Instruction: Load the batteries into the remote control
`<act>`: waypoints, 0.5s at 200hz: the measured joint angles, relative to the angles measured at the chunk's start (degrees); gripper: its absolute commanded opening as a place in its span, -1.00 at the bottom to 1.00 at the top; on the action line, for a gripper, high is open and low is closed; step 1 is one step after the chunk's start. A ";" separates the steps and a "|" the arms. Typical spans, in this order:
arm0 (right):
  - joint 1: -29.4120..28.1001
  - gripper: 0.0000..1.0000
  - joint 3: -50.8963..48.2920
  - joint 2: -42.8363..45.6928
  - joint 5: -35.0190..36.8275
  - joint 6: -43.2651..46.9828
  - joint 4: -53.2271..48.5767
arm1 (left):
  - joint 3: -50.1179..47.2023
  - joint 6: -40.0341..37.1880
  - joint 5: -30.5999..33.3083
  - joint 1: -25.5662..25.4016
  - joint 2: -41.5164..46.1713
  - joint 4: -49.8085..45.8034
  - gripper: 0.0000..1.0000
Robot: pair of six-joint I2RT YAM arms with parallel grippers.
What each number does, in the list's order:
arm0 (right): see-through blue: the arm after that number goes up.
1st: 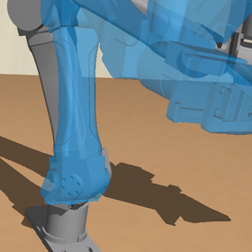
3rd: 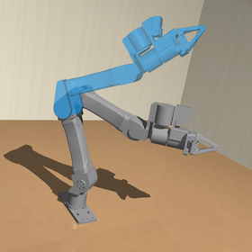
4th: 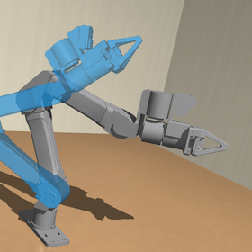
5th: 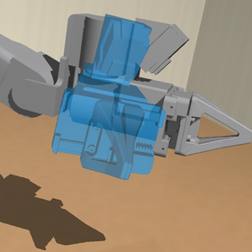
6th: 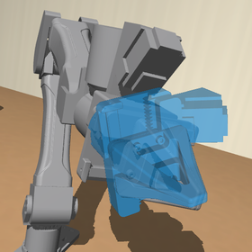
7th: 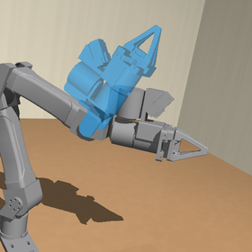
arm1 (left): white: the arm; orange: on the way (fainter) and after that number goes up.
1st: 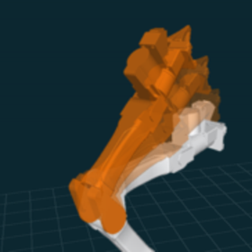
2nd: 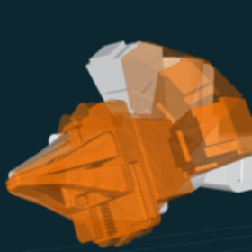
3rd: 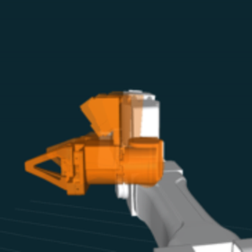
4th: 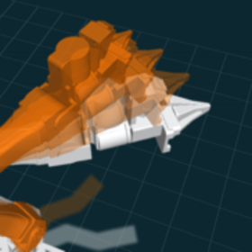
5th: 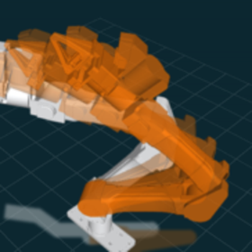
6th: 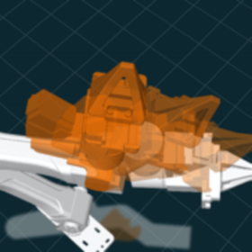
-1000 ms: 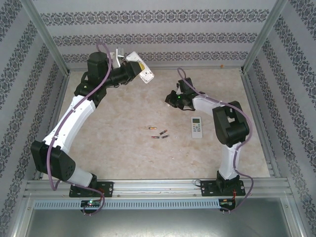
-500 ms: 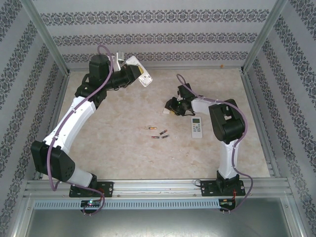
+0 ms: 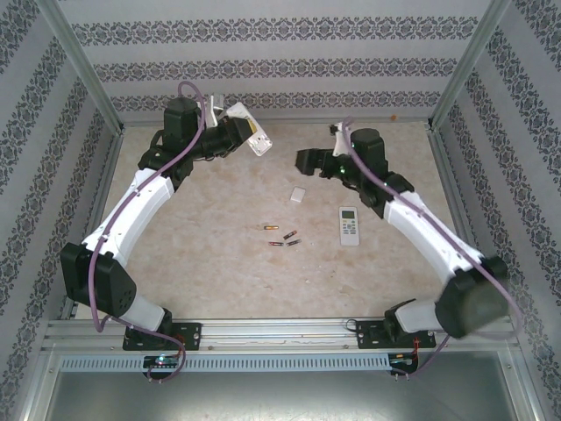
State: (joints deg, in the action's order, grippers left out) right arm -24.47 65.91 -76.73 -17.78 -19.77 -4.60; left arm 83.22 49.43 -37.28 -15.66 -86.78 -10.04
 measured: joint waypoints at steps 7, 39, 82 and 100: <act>-2.58 0.95 0.98 1.55 -0.09 3.72 1.27 | 0.00 -0.11 -0.02 -0.09 0.00 0.00 -0.70; -8.31 0.95 9.81 -1.92 -0.13 14.80 2.86 | 0.00 -0.90 -0.24 -0.68 -0.02 0.11 -0.69; -9.33 0.74 16.09 -12.87 -0.31 22.01 1.81 | 0.02 -1.05 -0.98 -1.60 -0.02 0.31 -0.69; -9.44 0.35 18.21 -16.11 -1.20 23.15 0.13 | 0.02 -1.09 -1.03 -1.60 -0.02 0.33 -0.69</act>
State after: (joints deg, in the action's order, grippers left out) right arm -33.91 84.12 -92.84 -18.98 3.38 -4.47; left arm 83.24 48.34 -38.30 -17.26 -86.80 -9.72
